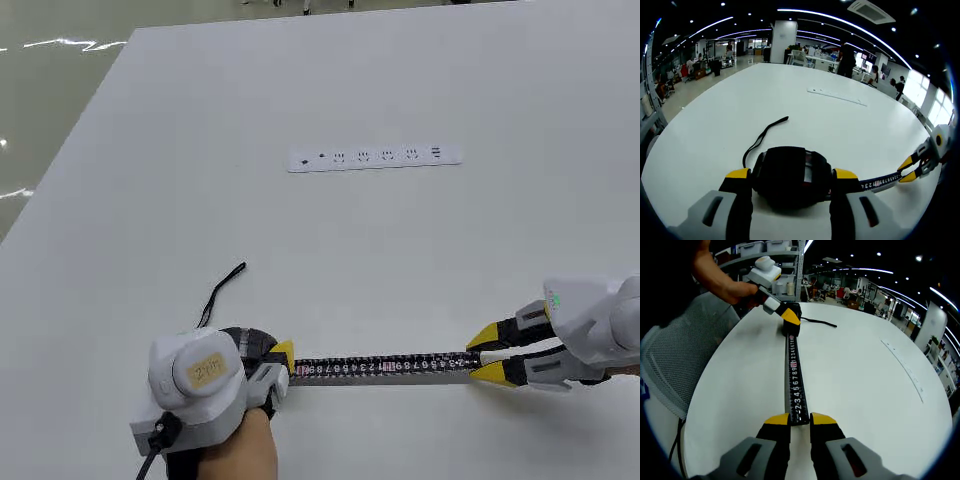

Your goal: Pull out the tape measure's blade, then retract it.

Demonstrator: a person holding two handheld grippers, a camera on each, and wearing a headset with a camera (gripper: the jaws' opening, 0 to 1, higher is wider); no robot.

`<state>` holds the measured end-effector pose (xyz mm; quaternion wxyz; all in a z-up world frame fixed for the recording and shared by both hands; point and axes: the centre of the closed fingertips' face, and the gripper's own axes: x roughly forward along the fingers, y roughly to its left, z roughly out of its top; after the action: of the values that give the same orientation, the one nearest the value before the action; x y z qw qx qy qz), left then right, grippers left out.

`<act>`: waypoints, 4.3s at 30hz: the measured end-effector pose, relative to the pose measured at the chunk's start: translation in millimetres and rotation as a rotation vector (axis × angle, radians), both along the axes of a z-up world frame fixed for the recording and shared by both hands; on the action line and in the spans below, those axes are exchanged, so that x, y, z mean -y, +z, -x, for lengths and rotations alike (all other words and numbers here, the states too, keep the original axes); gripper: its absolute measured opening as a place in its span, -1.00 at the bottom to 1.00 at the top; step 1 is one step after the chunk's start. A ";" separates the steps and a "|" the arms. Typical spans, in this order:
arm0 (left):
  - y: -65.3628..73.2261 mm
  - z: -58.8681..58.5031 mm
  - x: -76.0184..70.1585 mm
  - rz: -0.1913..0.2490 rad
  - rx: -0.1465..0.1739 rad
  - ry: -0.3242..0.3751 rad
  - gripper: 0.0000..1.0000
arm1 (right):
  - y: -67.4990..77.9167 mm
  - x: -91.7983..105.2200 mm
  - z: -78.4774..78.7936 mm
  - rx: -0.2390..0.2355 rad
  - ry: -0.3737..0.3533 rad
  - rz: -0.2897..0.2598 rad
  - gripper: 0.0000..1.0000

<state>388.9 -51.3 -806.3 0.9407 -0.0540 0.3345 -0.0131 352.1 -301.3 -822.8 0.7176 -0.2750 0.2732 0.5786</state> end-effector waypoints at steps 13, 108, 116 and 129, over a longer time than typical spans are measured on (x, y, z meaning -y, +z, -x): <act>0.4 0.0 -0.2 0.003 -0.005 -0.011 0.15 | 0.2 -6.3 0.0 -0.002 0.002 -0.011 -0.71; -1.2 0.2 -1.1 0.005 -0.030 -0.036 0.17 | -0.8 -60.6 -3.8 -0.050 0.005 -0.033 -0.73; -1.4 0.5 -0.5 0.005 -0.030 -0.036 0.17 | -0.6 -64.8 -3.9 -0.048 0.008 -0.032 -0.73; -1.6 0.8 0.1 -0.002 -0.036 -0.038 0.17 | -0.7 -71.6 -4.0 -0.049 0.008 -0.035 -0.73</act>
<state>388.1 -51.4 -807.9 0.9342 -0.0469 0.3524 -0.0297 356.0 -229.6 -823.5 0.7130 -0.2493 0.2792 0.5929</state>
